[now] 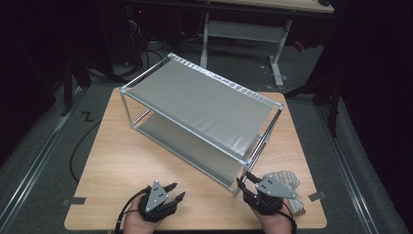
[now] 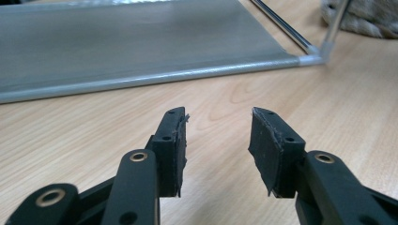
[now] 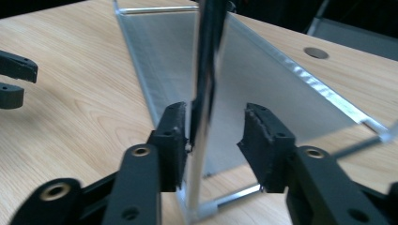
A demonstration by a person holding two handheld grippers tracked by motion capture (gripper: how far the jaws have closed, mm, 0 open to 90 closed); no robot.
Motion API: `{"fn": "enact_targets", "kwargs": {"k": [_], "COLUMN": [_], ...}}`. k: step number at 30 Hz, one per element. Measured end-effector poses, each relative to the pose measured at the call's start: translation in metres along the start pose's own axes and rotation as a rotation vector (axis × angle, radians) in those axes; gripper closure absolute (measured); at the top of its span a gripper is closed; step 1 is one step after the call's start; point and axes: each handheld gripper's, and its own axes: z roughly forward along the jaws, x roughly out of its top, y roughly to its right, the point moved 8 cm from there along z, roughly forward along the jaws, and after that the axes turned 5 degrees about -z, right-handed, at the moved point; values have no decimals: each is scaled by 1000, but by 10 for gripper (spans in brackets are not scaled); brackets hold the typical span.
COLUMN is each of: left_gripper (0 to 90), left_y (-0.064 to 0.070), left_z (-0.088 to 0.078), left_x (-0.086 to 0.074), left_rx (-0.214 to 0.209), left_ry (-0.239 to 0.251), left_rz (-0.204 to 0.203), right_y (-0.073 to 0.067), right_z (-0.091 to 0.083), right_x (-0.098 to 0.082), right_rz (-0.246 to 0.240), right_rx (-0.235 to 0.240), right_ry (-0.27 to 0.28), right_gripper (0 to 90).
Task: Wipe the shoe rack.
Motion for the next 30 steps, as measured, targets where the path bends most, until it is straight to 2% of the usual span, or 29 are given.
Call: {"fn": "enact_targets", "kwargs": {"k": [1, 2, 5, 6, 9, 10, 14, 19, 24, 27, 30], "left_gripper": [561, 558, 552, 551, 548, 548, 552, 553, 554, 555, 555], "left_y": [-6, -7, -8, -9, -12, -14, -20, -41, -65, -75, -82], "left_z": [-4, -6, -10, -12, -13, -12, -12, -20, -23, -24, -26], "left_x": [-2, -3, -6, -6, -5, -3, 0, 17, 25, 32, 40], "left_rx": [12, 19, 38, 40, 44, 42, 51, 81, 127, 145, 169], "left_ry": [-37, -39, -48, -47, -43, -33, -32, 12, 13, 27, 39], "left_rz": [50, 45, 33, 25, 7, 20, 31, 35, 24, 10, 27], "right_y": [-1, -2, -4, -5, -5, -4, -3, -6, -6, -6, -5], "right_z": [3, 5, 9, 9, 8, 6, -1, -13, -27, -34, -42], "right_x": [2, 3, 6, 7, 6, 6, 2, -4, -11, -15, -19], "right_rz": [2, -3, 1, -6, 2, 0, -5, -1, -7, -4, -8], "right_rx": [12, 16, 40, 46, 68, 72, 63, 62, 44, 38, 25], "right_ry": [5, 8, 14, 18, 8, 7, 11, 10, 4, 1, -7], "right_gripper": [632, 643, 776, 795, 801, 801, 800, 800, 798, 797, 796]}}
